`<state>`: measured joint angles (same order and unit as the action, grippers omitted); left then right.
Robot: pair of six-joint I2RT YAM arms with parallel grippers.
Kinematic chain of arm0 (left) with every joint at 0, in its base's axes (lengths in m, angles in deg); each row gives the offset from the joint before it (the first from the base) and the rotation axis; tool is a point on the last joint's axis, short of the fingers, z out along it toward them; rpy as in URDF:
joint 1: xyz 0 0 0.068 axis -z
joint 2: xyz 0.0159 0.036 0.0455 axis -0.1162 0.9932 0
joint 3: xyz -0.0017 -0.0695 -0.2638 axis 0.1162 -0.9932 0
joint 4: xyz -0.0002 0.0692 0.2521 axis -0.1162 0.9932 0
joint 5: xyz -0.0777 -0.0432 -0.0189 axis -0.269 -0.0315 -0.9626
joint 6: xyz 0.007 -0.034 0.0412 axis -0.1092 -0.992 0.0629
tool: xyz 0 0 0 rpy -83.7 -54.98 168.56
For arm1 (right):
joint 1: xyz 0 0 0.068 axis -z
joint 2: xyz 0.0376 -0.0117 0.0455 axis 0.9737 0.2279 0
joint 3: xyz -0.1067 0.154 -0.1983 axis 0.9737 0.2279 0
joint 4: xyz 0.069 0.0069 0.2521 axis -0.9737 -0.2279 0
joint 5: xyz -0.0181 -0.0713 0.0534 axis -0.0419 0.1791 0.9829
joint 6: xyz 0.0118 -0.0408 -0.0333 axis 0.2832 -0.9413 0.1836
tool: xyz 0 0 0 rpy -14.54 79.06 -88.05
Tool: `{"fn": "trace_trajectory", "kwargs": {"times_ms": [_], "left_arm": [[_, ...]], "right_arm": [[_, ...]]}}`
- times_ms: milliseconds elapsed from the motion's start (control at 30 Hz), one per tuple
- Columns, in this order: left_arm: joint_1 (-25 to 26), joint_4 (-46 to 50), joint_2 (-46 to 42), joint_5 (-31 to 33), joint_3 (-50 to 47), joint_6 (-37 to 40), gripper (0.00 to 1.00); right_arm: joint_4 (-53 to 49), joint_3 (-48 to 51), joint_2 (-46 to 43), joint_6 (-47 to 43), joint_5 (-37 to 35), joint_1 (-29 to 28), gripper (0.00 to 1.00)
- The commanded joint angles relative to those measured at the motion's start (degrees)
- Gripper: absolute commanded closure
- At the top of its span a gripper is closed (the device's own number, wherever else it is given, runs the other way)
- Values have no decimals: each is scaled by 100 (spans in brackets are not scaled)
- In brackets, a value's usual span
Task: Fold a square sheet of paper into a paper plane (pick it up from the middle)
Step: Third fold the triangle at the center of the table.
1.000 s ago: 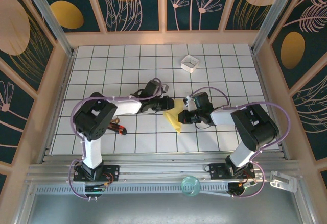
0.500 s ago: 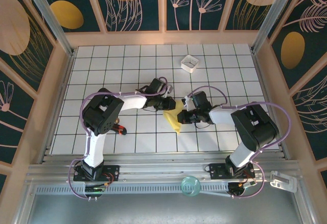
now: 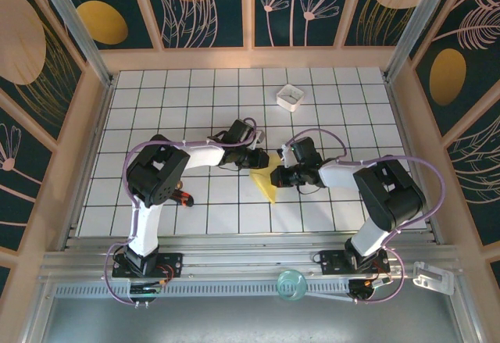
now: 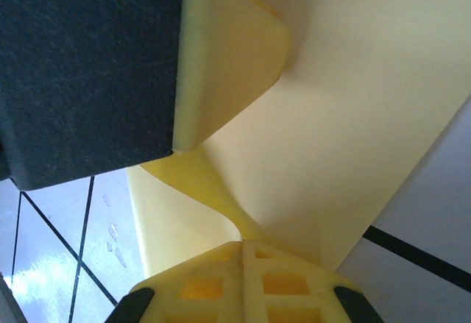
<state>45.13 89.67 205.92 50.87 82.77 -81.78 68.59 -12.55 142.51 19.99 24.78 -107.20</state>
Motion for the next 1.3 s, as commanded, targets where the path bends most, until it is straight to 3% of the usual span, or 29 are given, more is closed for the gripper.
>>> {"fn": "trace_trajectory", "kwargs": {"times_ms": [0,367,700,867,933,1067,1267], "left_arm": [[-1,335,316,-15,-87,71,79],[-2,333,241,3,-57,53,77],[4,432,-491,369,272,-108,62],[21,-281,-1549,706,-848,-759,60],[70,-522,-1922,697,-1390,-1008,66],[463,-995,-2453,399,-2256,-1396,87],[1031,-1874,-2228,-255,-2602,-1871,100]], "right_arm": [[-108,-58,75,-103,-101,-39,100],[98,286,142,94,-134,-70,100],[90,394,196,129,-272,-66,100],[105,405,232,113,-290,-66,100],[90,397,244,99,-285,-66,100],[61,388,272,47,-289,-66,100],[29,370,265,-13,-289,-48,100]]}}
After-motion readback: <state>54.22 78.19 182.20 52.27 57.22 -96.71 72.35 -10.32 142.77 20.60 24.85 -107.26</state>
